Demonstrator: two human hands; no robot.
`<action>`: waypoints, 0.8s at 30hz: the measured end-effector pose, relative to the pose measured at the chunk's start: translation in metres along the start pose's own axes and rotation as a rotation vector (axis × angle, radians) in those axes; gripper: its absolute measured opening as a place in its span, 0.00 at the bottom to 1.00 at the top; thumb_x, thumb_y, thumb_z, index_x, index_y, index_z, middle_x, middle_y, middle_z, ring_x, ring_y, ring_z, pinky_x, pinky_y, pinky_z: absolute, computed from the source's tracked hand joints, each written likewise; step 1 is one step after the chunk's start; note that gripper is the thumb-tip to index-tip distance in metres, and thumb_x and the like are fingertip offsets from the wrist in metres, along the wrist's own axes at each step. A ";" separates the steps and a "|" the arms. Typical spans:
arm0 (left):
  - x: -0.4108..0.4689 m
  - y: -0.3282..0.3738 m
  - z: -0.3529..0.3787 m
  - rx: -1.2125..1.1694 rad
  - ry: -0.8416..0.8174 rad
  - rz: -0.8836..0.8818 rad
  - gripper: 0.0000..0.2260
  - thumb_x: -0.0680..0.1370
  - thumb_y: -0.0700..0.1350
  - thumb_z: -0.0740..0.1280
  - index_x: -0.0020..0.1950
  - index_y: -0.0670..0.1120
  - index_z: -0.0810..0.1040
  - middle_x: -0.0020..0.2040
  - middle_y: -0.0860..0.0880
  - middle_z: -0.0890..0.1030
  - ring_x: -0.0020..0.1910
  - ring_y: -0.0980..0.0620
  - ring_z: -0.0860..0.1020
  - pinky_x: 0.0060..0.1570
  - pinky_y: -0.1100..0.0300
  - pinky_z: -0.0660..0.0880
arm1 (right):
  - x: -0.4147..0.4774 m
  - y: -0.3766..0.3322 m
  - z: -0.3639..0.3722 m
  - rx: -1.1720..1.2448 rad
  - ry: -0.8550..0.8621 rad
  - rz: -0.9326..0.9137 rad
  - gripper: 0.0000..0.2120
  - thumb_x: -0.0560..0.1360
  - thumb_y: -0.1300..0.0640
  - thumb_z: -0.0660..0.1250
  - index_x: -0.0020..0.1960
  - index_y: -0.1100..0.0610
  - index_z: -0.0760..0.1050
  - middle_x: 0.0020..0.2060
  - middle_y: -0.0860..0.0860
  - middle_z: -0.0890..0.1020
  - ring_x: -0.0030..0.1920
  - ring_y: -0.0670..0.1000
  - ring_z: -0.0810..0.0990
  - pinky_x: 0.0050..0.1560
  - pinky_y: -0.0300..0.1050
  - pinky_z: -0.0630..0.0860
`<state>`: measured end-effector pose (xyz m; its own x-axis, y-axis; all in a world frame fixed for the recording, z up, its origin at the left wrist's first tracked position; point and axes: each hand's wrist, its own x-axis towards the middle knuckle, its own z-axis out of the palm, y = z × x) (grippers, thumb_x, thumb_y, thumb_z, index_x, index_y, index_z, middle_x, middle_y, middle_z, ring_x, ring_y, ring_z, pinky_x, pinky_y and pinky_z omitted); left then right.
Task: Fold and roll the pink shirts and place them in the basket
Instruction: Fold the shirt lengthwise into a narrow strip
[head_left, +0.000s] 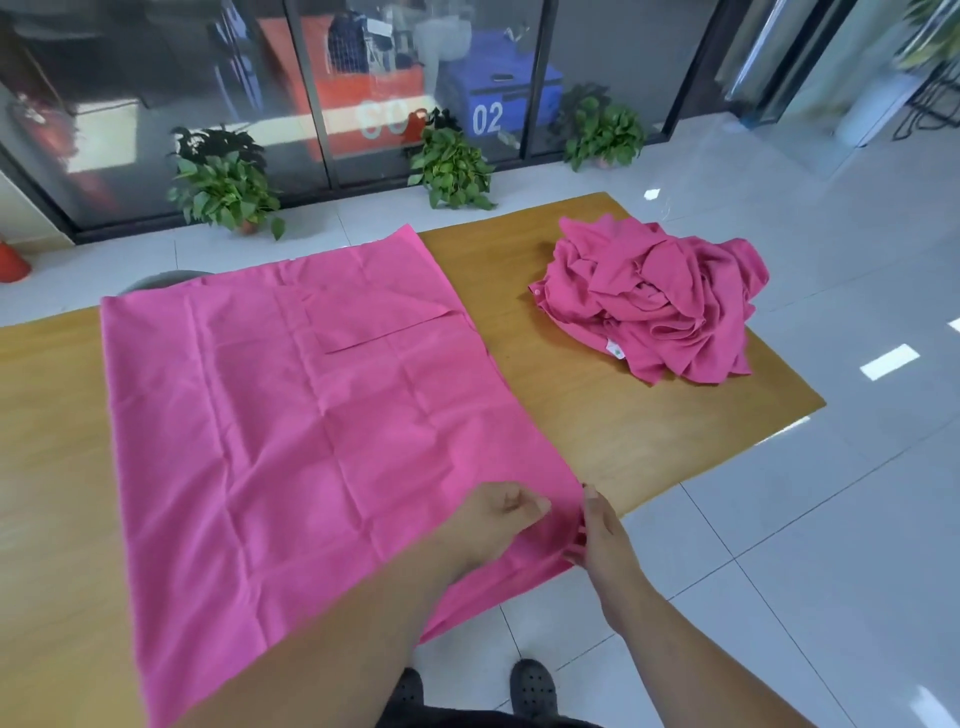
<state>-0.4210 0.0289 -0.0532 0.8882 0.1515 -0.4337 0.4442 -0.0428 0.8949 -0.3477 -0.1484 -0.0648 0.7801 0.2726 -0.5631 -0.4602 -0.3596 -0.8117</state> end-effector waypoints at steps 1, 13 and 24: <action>-0.004 -0.004 0.001 0.045 0.061 -0.001 0.11 0.83 0.54 0.71 0.56 0.47 0.85 0.55 0.54 0.87 0.54 0.56 0.84 0.59 0.60 0.80 | 0.002 -0.002 -0.003 0.018 -0.009 0.016 0.17 0.85 0.34 0.54 0.68 0.36 0.73 0.62 0.48 0.82 0.62 0.54 0.83 0.57 0.53 0.83; -0.076 -0.101 0.025 0.989 0.401 -0.037 0.27 0.75 0.55 0.70 0.74 0.58 0.69 0.68 0.55 0.70 0.66 0.51 0.70 0.67 0.53 0.72 | 0.027 -0.024 -0.030 0.080 -0.062 -0.155 0.10 0.80 0.62 0.73 0.54 0.50 0.89 0.53 0.44 0.88 0.52 0.49 0.85 0.51 0.49 0.82; -0.114 -0.112 0.031 1.004 1.004 0.052 0.04 0.76 0.43 0.67 0.49 0.49 0.80 0.45 0.53 0.78 0.42 0.47 0.76 0.42 0.48 0.73 | 0.047 -0.009 -0.068 0.114 -0.243 -0.099 0.12 0.82 0.68 0.68 0.60 0.57 0.86 0.56 0.55 0.87 0.56 0.54 0.87 0.58 0.49 0.84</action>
<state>-0.5688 -0.0138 -0.1075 0.6358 0.7353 0.2347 0.6844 -0.6777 0.2690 -0.2784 -0.1935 -0.0733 0.7055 0.5122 -0.4898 -0.4423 -0.2218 -0.8690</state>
